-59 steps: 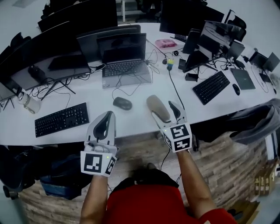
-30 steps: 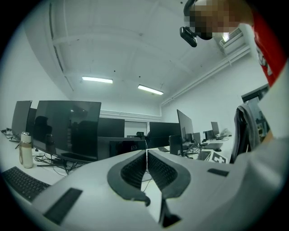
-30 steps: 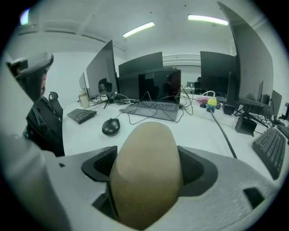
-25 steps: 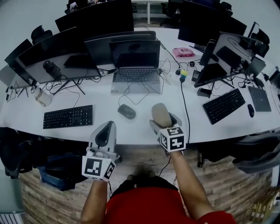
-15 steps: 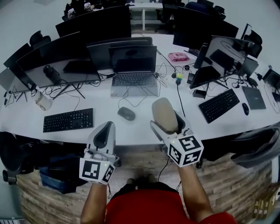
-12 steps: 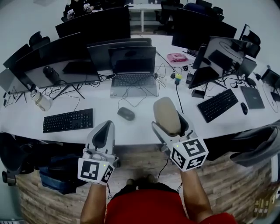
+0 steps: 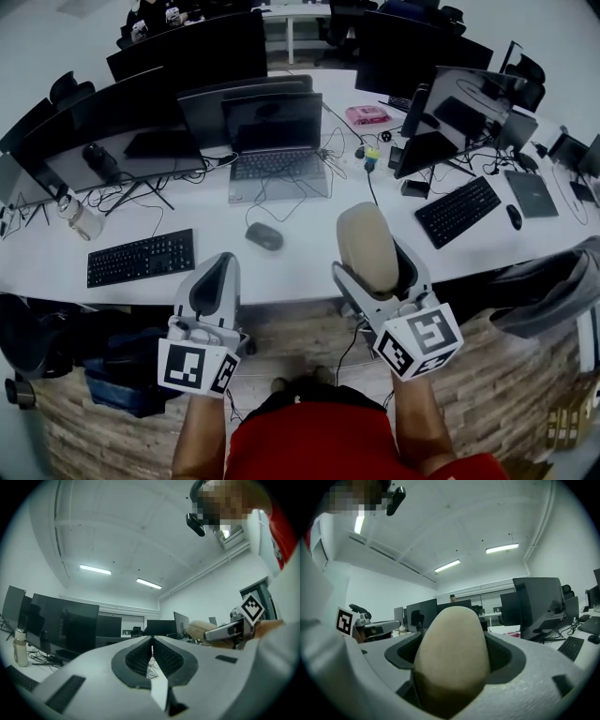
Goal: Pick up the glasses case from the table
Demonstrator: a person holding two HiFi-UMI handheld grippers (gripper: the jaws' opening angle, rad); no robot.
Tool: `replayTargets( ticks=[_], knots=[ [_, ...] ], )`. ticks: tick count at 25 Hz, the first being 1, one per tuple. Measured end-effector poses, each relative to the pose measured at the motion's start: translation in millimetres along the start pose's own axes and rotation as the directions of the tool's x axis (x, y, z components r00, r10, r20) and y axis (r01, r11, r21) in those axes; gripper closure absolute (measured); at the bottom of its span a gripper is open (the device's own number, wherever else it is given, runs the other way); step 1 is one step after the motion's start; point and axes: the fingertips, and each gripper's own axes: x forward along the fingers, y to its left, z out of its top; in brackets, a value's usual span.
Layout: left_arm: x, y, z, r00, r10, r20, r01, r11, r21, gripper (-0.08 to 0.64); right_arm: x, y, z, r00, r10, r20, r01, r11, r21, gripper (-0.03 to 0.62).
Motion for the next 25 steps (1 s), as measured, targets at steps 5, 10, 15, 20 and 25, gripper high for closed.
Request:
replayTargets(
  ticks=[5, 10, 15, 20, 25],
  knots=[
    [2, -6, -2, 1.000, -0.023, 0.003, 0.023, 1.000, -0.006, 0.546, -3, 0, -5, 1.000, -0.014, -0.002, 0.014, 1.000, 0.018, 0.193],
    [4, -9, -1, 0.999, -0.033, 0.003, 0.033, 0.999, -0.004, 0.546, -3, 0, -6, 1.000, -0.015, -0.012, 0.015, 1.000, 0.003, 0.193],
    [4, -9, -2, 0.999, -0.037, 0.004, 0.037, 0.999, -0.003, 0.546, -3, 3, -6, 1.000, -0.009, -0.011, 0.009, 1.000, -0.007, 0.193],
    [7, -12, -3, 0.999, -0.048, -0.002, 0.048, 0.999, 0.001, 0.546, -3, 2, -7, 1.000, -0.010, -0.014, 0.010, 1.000, -0.005, 0.193],
    [10, -15, -5, 0.999, -0.052, -0.007, 0.052, 0.999, 0.005, 0.546, -3, -2, -9, 1.000, -0.008, -0.017, 0.008, 1.000, 0.001, 0.193]
  ],
)
